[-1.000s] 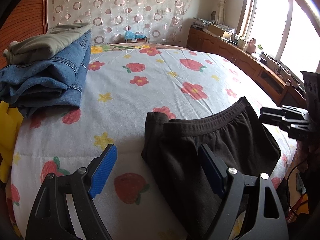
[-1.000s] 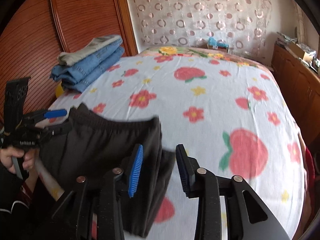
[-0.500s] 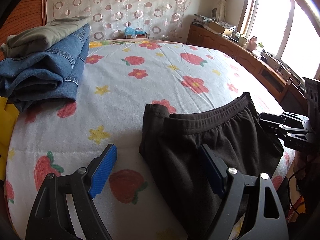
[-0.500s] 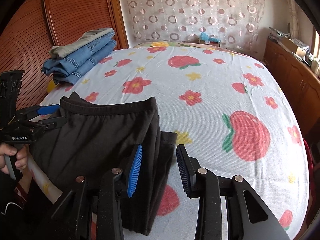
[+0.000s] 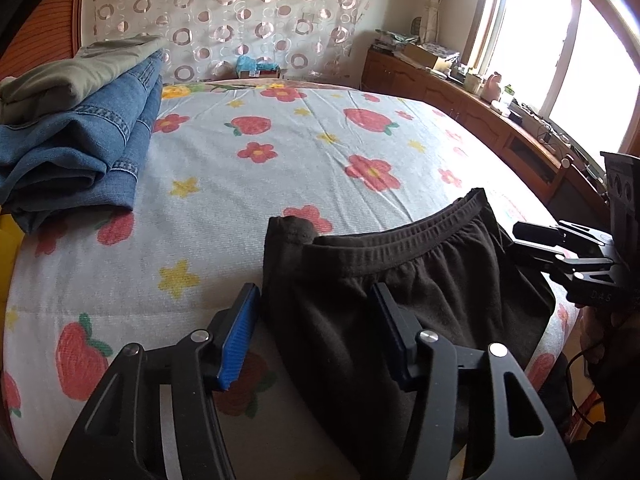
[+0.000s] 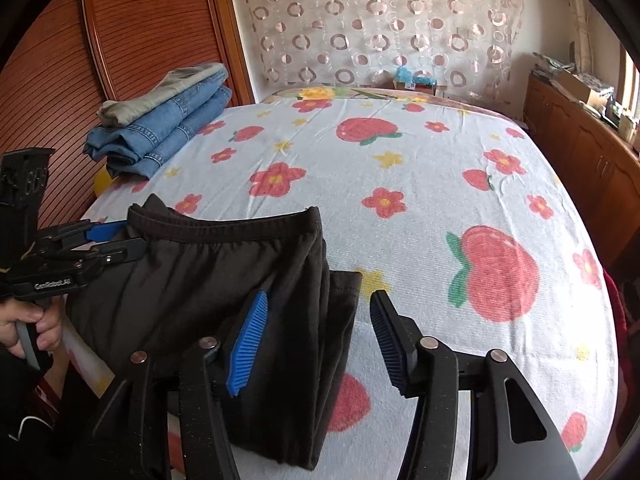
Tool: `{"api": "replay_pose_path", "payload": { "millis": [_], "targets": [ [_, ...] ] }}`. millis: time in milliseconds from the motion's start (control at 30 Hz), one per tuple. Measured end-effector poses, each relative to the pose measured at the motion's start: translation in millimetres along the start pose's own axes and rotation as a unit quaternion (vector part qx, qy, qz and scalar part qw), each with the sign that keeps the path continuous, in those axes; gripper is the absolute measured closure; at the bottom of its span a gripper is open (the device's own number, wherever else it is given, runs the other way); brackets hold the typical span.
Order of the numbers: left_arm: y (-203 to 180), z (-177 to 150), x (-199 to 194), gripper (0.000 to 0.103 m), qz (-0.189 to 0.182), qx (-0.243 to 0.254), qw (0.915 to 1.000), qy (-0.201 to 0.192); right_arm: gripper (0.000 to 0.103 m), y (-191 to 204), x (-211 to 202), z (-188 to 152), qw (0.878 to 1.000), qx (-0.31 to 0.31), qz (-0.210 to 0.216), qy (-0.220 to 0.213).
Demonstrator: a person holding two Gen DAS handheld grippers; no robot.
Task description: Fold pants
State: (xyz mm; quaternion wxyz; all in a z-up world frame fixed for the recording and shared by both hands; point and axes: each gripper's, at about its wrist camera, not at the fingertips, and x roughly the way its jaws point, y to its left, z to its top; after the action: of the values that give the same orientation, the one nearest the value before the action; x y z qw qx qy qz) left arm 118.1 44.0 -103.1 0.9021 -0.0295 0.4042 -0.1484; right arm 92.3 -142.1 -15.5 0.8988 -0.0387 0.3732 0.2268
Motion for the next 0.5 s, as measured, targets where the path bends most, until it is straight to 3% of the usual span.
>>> {"api": "replay_pose_path", "payload": {
  "millis": [167, 500],
  "targets": [
    [0.5, 0.0, 0.3, 0.045, 0.000, -0.001, 1.0000, -0.001, 0.040, 4.3, -3.5, -4.7, 1.000, -0.001, 0.003, 0.000],
    [5.3, 2.6, -0.1, 0.046, -0.011, -0.021, 0.9997, -0.004, 0.039, 1.5, 8.5, -4.8, 1.000, 0.010, -0.012, 0.003]
  ]
}}
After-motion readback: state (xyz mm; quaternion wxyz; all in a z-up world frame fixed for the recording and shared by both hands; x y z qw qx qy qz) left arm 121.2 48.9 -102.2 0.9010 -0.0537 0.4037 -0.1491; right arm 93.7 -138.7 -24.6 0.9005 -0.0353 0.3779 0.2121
